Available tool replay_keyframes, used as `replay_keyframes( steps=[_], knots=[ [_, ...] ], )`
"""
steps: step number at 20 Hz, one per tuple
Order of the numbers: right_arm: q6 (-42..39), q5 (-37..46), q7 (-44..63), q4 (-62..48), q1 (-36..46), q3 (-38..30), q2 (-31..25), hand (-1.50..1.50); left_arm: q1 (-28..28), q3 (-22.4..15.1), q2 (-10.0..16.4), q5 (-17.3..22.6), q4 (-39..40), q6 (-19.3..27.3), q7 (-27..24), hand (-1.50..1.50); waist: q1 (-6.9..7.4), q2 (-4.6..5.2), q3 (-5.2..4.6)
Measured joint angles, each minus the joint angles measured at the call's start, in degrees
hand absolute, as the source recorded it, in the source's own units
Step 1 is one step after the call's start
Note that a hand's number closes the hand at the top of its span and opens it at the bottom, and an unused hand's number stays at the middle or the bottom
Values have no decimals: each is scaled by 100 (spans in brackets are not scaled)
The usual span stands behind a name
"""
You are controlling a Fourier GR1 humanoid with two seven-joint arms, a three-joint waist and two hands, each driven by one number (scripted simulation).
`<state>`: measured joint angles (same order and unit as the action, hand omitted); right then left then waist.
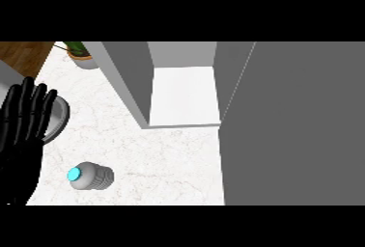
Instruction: Pick up the bottled water, place it into the cabinet and close the cabinet
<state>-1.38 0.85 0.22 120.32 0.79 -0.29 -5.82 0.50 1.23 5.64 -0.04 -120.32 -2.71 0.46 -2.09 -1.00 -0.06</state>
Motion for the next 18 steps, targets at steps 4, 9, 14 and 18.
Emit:
replay_keyframes(
  steps=[4, 9, 14, 18],
  knots=[
    [-24, -149, -39, 250, -190, -93, 32, -150, 163, 20, 242, 739, -188, -712, -181, -150, 128, 49, 2],
    [-181, -577, 480, 509, -664, 207, 173, -150, 650, 54, 776, 1997, 69, -1902, -136, -150, 165, 71, -6],
    [-312, -950, 1111, 1217, -1413, 493, 189, -150, 1386, 476, 1365, 3101, 23, -2744, 62, -150, 201, 69, 0],
    [-380, -1001, 1332, 1769, -2001, 683, 197, -150, 1980, 916, 1622, 3712, -124, -3218, 126, -150, 216, 71, 2]
  ],
)
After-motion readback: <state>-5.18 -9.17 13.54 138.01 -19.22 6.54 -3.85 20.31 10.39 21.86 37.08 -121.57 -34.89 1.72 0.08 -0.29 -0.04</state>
